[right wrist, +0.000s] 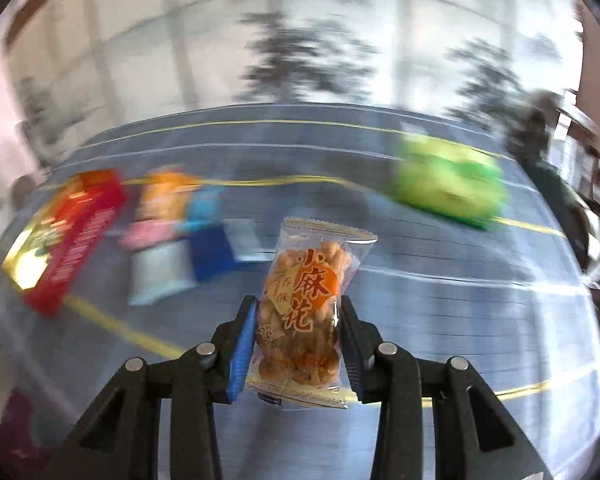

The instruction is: Organize snacks

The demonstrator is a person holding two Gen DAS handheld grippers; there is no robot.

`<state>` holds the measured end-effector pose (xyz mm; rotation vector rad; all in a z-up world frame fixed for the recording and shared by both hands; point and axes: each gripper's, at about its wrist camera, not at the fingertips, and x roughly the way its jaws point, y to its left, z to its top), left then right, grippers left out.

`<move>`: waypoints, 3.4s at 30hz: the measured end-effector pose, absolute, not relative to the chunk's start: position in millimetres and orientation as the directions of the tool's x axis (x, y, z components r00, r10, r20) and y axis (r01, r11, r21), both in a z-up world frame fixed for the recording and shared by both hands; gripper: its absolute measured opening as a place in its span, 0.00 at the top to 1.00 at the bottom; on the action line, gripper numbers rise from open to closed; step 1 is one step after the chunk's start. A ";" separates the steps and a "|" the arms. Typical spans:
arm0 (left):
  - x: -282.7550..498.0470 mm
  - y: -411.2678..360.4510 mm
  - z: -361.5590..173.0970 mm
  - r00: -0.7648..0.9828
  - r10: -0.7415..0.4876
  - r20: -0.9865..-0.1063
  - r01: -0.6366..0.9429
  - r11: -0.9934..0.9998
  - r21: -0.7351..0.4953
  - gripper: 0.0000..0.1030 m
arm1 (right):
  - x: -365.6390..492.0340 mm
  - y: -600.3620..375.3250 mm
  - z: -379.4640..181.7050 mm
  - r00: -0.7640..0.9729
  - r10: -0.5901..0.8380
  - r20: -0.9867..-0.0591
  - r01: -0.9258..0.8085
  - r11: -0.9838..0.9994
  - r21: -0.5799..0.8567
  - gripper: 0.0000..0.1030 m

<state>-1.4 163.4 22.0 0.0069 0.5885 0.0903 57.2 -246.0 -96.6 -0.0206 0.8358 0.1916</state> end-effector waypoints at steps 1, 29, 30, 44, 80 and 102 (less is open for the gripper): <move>5.8 143.0 24.8 0.797 -0.009 -0.603 0.005 1.000 -0.008 0.03 | 62.2 -261.0 -101.9 0.657 0.125 -0.744 -0.145 0.989 0.037 0.62; 151.9 -111.3 -69.0 0.298 -0.222 -0.928 0.719 0.692 0.065 0.09 | 80.2 -315.7 -154.3 0.665 0.163 -0.729 -0.111 0.987 0.119 0.62; 156.3 -110.5 -71.7 0.275 -0.229 -0.934 0.722 0.691 0.043 0.09 | 79.7 -315.6 -154.2 0.665 0.166 -0.728 -0.113 0.986 0.121 0.62; 172.1 -119.7 -98.4 0.167 -0.221 -0.961 0.789 0.614 -0.005 0.55 | 81.3 -315.8 -153.9 0.665 0.167 -0.728 -0.112 0.986 0.123 0.62; 43.7 -21.6 -19.1 0.550 -0.184 -0.815 0.293 0.956 -0.018 0.55 | 79.9 -313.9 -154.3 0.664 0.141 -0.735 -0.105 0.990 0.096 0.62; 27.3 81.2 12.2 0.650 -0.040 -0.759 0.054 0.999 -0.007 0.55 | 78.7 -311.2 -152.2 0.662 0.117 -0.740 -0.102 0.993 0.066 0.62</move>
